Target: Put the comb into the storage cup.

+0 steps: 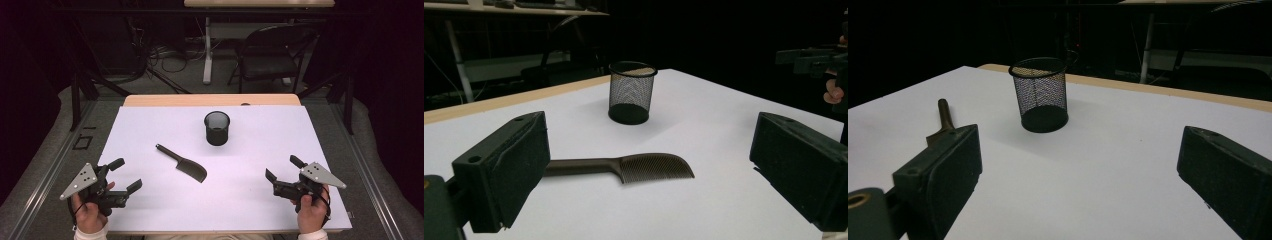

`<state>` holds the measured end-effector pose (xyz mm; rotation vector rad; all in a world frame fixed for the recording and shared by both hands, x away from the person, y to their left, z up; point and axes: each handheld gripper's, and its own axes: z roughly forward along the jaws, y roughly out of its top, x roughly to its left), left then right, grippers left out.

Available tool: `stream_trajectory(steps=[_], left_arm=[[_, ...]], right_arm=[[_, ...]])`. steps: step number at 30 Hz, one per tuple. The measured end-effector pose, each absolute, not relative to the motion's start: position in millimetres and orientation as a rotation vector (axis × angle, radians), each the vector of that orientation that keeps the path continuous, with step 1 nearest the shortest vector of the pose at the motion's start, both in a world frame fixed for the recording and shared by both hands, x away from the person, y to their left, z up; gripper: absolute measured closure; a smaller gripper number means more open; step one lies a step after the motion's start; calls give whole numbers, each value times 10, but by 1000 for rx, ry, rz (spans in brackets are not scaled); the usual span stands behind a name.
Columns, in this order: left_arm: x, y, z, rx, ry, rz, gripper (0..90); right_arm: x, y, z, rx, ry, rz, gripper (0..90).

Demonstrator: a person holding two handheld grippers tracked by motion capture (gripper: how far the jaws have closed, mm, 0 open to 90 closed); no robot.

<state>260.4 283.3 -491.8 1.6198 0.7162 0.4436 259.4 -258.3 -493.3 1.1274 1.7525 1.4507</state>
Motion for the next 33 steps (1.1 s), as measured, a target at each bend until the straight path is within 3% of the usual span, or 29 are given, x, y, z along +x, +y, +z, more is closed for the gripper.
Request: stream_trajectory(steps=[11,33], left_arm=[[2688,2690,-4986,1717,747,415,5],[2693,2632,-4964,1754,820,370,32]], right_arm=[[2606,-2582,-4983,1126,1786,1418,37],[2632,-2509,-5031,1107,1846,1393,40]])
